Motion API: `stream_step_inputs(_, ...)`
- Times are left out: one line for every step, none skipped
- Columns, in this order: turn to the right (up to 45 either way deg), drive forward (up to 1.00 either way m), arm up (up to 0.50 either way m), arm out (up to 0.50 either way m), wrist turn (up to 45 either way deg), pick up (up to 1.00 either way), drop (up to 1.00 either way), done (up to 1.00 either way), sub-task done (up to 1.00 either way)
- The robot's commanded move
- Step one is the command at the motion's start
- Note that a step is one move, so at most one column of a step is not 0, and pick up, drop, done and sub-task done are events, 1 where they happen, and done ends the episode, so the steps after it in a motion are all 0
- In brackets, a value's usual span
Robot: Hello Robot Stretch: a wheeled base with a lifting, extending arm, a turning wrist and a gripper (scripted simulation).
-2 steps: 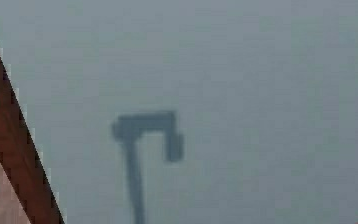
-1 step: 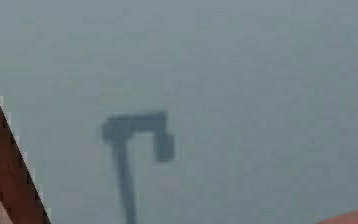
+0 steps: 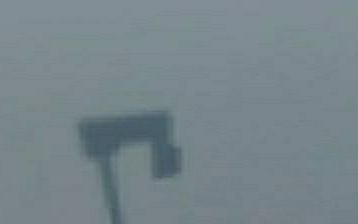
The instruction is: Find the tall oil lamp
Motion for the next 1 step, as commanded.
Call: stream_step_inputs(-45.0,0.0,0.0,0.0,0.0,0.0,0.0,0.0,0.0)
